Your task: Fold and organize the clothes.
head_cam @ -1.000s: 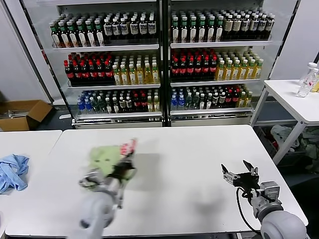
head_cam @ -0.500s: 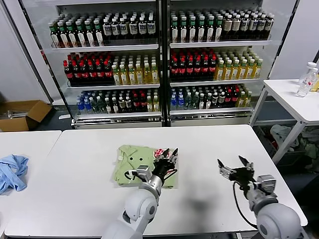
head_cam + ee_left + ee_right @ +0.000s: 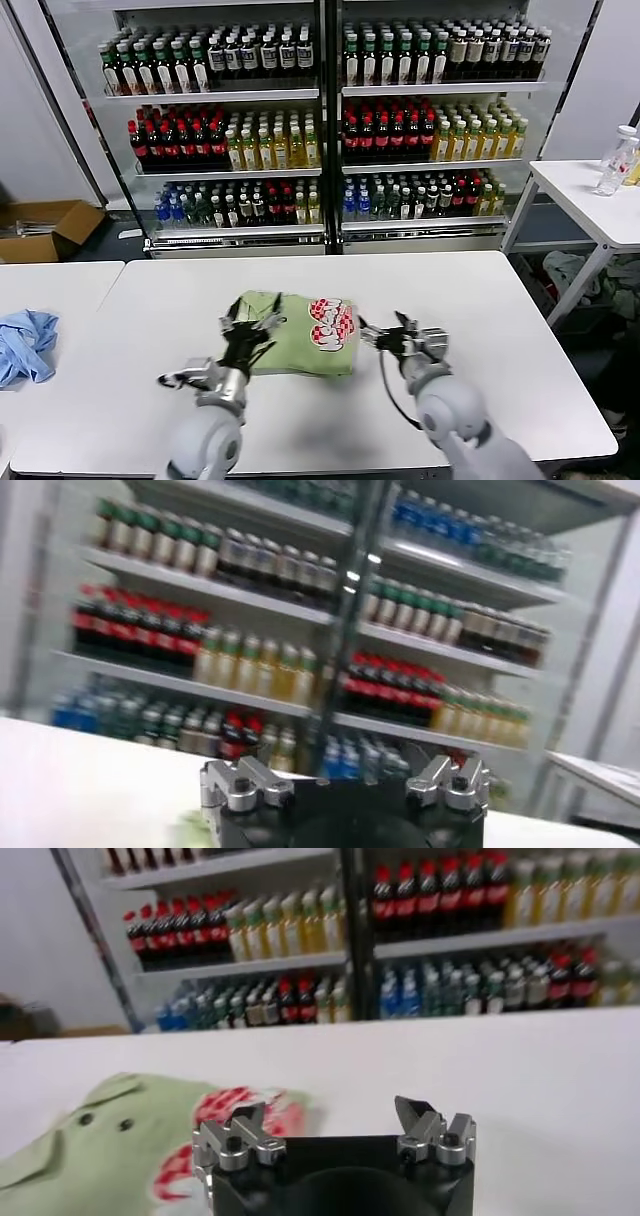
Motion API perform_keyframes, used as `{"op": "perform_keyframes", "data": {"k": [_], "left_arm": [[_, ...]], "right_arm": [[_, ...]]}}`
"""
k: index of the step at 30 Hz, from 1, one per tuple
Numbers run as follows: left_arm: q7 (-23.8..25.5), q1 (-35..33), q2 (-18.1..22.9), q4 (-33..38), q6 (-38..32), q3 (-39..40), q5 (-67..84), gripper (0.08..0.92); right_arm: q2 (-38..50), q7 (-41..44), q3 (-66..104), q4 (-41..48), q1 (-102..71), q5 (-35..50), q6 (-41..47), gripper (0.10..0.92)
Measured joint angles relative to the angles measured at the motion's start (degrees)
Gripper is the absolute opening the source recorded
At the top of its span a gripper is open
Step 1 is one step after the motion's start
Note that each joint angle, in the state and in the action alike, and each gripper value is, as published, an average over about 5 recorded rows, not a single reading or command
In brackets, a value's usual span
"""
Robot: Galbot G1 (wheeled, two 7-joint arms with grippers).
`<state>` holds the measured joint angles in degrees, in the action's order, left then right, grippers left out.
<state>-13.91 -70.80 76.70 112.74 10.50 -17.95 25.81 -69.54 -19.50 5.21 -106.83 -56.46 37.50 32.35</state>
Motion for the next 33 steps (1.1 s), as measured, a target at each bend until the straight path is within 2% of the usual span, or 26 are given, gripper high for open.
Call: {"op": "perform_keyframes", "data": {"k": [4, 6, 18, 28, 33], "left_arm": [[0.02, -3.79, -0.71, 1.41, -1.57, -3.07, -0.28, 0.822], [0.15, -5.42, -1.03, 1.86, -2.21, -4.02, -0.51, 0.823], [0.81, -10.72, -1.65, 3.40, -4.26, -6.31, -1.00, 0.823], [1.16, -12.85, -2.72, 3.27, -4.87, -7.01, -0.50, 0.823], [1.52, -12.94, -2.55, 3.69, -4.98, -7.10, -0.58, 0.823]], "right_arm": [[-3.26, -1.64, -3.75, 4.27, 2.37, -0.33, -0.07, 0.811], [-4.34, -2.47, -5.13, 6.03, 3.34, -0.30, -0.18, 0.770], [-6.12, -5.45, -8.28, 11.43, 6.33, 0.27, -2.08, 0.433], [-2.31, -3.59, -6.78, 12.60, 7.69, -2.14, -4.63, 0.145], [1.24, -0.64, -5.00, 12.56, 7.82, -4.40, -6.34, 0.105]]}}
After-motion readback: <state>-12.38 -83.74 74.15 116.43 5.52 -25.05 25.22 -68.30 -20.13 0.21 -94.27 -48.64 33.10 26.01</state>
